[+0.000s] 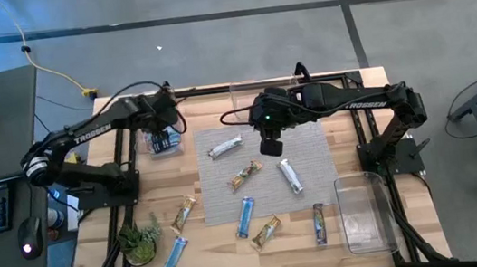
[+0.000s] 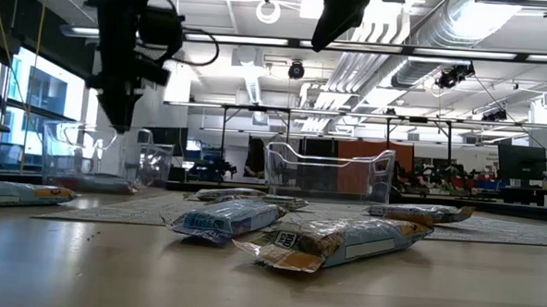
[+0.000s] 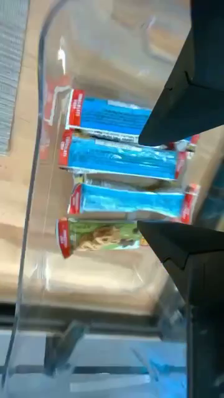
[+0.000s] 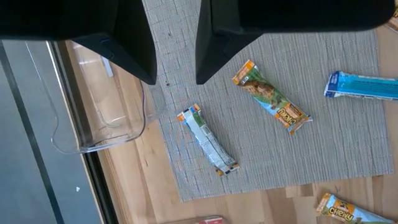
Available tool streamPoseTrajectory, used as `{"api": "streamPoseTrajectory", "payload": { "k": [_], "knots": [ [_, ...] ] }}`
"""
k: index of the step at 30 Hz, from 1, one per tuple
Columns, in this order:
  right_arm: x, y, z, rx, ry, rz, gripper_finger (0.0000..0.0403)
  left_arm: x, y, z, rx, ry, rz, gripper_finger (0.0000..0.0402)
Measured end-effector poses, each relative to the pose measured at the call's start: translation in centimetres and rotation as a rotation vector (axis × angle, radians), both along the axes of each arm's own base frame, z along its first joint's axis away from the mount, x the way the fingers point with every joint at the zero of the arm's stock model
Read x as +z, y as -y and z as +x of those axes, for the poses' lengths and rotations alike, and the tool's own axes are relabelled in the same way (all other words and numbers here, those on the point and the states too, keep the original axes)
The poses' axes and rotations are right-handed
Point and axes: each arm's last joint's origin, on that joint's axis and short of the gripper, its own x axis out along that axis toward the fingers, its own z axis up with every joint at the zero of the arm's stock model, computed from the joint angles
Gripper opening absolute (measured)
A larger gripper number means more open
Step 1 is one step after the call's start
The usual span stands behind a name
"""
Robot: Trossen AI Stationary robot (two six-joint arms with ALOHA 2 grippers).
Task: Pick and place Granola Bars by type
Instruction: Put the yellow granola bar into the top right transparent bin
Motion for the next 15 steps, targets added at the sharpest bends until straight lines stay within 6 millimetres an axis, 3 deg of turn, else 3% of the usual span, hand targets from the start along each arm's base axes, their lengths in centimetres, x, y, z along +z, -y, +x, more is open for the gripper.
{"api": "streamPoseTrajectory", "payload": {
  "k": [4,9,15],
  "knots": [
    [0.0,0.0,0.0,0.0,-0.001,0.0,0.0094,3.4,0.2,0.2,0.012,0.054,-0.027,0.0197],
    [0.0,-0.1,-0.1,0.025,-0.017,-0.014,0.0094,7.0,1.6,1.0,-0.012,0.257,-0.199,0.0197],
    [-0.4,-1.0,-0.6,0.052,-0.096,-0.016,0.0094,7.7,5.2,2.5,-0.078,0.345,-0.368,0.0197]
  ]
}}
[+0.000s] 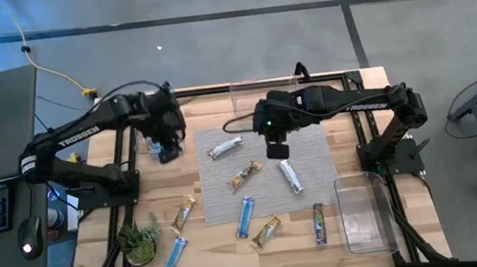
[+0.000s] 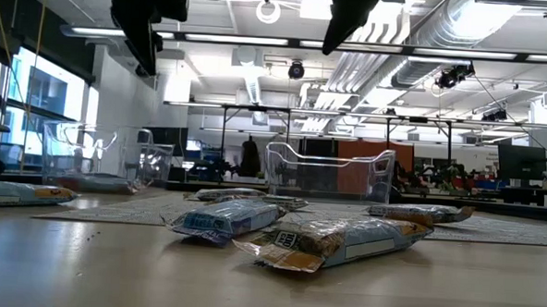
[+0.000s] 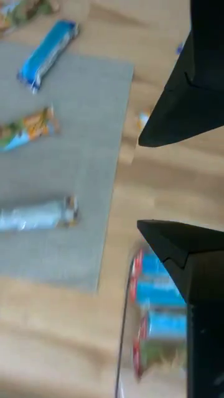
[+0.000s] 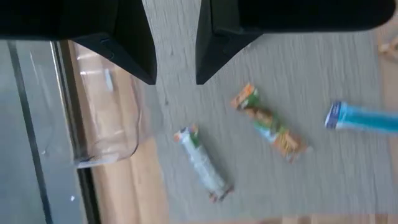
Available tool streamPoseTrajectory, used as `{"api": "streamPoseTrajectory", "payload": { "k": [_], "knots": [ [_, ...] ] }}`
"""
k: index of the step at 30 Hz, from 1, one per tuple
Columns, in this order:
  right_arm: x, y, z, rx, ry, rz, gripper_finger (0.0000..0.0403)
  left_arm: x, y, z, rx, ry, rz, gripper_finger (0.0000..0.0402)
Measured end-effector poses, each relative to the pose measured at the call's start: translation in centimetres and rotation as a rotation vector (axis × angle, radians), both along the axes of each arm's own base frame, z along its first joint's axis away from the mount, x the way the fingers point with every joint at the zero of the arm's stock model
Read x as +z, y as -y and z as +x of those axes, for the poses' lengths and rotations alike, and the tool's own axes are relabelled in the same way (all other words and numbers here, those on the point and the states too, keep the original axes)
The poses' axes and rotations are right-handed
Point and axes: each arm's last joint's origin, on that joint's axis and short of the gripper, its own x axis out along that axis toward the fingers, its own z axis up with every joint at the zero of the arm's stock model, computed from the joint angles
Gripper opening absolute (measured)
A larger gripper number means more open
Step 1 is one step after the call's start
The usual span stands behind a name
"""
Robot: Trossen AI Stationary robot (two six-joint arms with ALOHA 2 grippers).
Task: Pick and place Granola Bars by type
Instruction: Put the yellow granola bar into the top right transparent bin
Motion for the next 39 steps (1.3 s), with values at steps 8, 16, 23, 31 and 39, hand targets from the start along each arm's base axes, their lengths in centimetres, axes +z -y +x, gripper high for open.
{"api": "streamPoseTrajectory", "payload": {
  "k": [8,16,23,31,39],
  "knots": [
    [-0.5,-2.8,-0.9,0.104,-0.113,0.073,0.0094,-3.0,6.3,1.4,0.064,-0.089,-0.065,0.0197],
    [-0.5,-5.1,-1.0,0.205,-0.113,0.122,0.0094,-7.2,11.5,0.8,0.312,-0.138,-0.093,0.0197],
    [-0.4,-6.2,-0.8,0.259,-0.081,0.103,0.0094,-11.9,14.6,0.0,0.327,-0.14,-0.137,0.0197],
    [-0.3,-6.3,-0.6,0.264,-0.059,0.105,0.0094,-15.0,16.3,0.6,0.375,-0.206,-0.109,0.0197],
    [-0.2,-6.3,-0.5,0.266,-0.045,0.106,0.0094,-17.6,17.0,1.9,0.404,-0.273,-0.082,0.0197]
  ]
}}
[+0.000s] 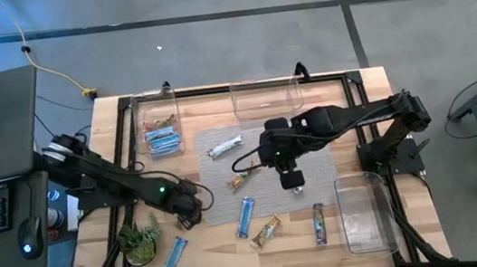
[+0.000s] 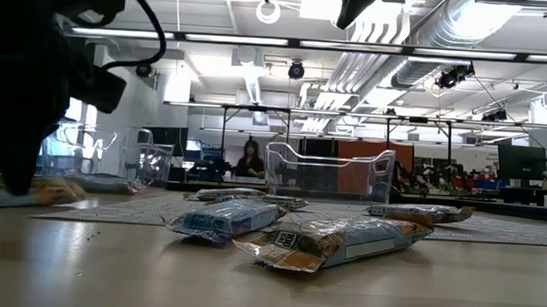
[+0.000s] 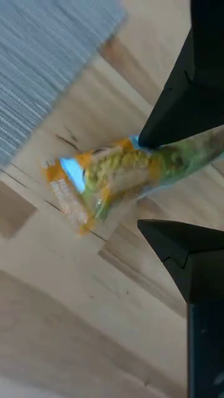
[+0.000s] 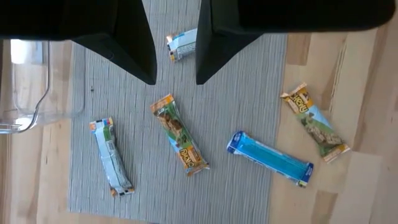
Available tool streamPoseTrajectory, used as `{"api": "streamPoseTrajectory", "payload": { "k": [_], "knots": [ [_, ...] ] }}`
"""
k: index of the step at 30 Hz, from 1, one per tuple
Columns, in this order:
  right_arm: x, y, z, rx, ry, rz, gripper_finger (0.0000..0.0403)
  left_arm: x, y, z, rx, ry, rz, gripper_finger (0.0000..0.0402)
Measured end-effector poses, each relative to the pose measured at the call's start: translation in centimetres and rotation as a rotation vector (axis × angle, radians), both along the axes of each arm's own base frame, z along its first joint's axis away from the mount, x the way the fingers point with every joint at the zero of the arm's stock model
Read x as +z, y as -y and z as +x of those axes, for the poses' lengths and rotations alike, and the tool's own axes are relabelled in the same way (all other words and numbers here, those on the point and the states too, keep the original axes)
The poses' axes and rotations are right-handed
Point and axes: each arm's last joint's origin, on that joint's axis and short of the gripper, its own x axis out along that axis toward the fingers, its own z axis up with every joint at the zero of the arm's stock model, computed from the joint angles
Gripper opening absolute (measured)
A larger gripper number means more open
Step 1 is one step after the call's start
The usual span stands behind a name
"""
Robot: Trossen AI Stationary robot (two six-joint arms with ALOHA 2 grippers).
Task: Pick and place Granola Bars by type
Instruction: Put the yellow granola bar into the top right transparent bin
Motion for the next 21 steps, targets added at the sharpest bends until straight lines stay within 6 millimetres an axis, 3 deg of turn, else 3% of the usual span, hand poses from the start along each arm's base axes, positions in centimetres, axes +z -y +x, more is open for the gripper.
{"api": "streamPoseTrajectory", "payload": {
  "k": [10,17,21],
  "knots": [
    [0.1,0.0,0.1,0.0,0.011,0.001,0.0094,-0.6,0.2,0.4,-0.035,-0.002,-0.009,0.0189],
    [0.1,0.0,0.1,0.0,0.011,0.002,0.0094,-0.6,0.2,0.3,-0.056,-0.01,-0.009,0.0103],
    [0.1,0.0,0.1,0.0,0.011,0.002,0.0094,0.3,0.7,1.3,-0.093,0.033,-0.037,0.0064]
  ]
}}
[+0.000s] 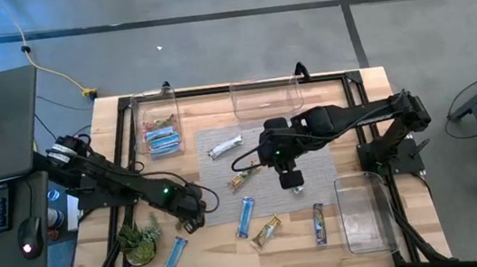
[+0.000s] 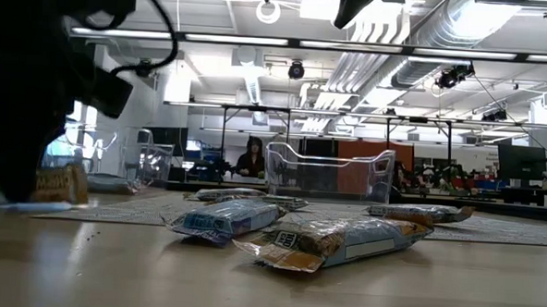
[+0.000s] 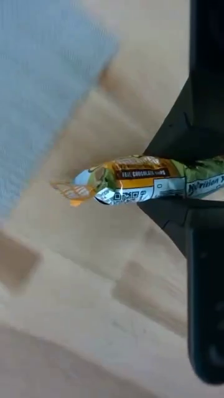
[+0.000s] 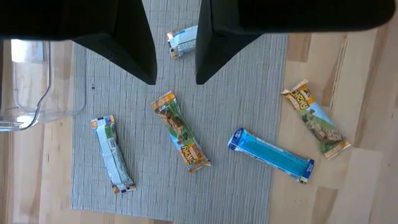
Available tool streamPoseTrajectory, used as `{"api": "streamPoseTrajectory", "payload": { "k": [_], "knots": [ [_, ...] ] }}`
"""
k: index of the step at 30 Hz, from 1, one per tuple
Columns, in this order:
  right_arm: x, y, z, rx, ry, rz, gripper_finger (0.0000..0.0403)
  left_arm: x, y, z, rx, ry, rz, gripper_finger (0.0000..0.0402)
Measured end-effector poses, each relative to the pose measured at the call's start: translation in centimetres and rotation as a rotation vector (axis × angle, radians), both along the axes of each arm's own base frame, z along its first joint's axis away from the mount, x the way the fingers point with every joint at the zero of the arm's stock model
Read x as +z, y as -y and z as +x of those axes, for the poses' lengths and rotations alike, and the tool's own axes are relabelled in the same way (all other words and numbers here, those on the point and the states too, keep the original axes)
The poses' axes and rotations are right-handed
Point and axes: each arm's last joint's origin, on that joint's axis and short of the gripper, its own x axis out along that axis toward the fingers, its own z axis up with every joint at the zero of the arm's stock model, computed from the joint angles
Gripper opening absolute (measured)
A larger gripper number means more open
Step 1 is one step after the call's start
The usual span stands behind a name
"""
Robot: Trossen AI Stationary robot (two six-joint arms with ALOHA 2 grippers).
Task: Pick and place Granola Bars by type
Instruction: Put the yellow granola bar into the top right transparent bin
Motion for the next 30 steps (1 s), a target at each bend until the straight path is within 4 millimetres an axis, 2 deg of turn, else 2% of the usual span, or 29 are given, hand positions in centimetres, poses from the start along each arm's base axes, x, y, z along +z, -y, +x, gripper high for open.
{"api": "streamPoseTrajectory", "payload": {
  "k": [5,10,13,17,23,26,30],
  "knots": [
    [0.0,0.0,0.0,0.0,0.0,0.0,0.0094,2.8,-0.2,2.4,-0.073,0.138,0.091,0.0056],
    [-0.1,0.0,-0.1,-0.005,-0.012,0.005,0.0094,6.6,-2.9,5.7,-0.136,0.283,0.278,0.0059],
    [-0.4,0.1,-1.0,-0.005,-0.11,0.015,0.0094,9.1,-5.7,7.5,-0.147,0.348,0.424,0.0059],
    [-0.7,0.3,-1.8,-0.119,-0.19,0.015,0.0094,12.3,-9.9,9.5,-0.175,0.452,0.555,0.0059],
    [-0.3,0.4,-2.4,-0.147,-0.194,0.001,0.0094,15.2,-16.6,11.2,-0.25,0.72,0.596,0.006],
    [0.1,0.5,-2.7,-0.159,-0.169,-0.027,0.0094,15.6,-20.2,11.5,-0.267,0.836,0.605,0.006],
    [0.6,0.8,-3.0,-0.181,-0.137,-0.075,0.0094,14.4,-25.0,11.7,-0.206,0.885,0.628,0.006]
  ]
}}
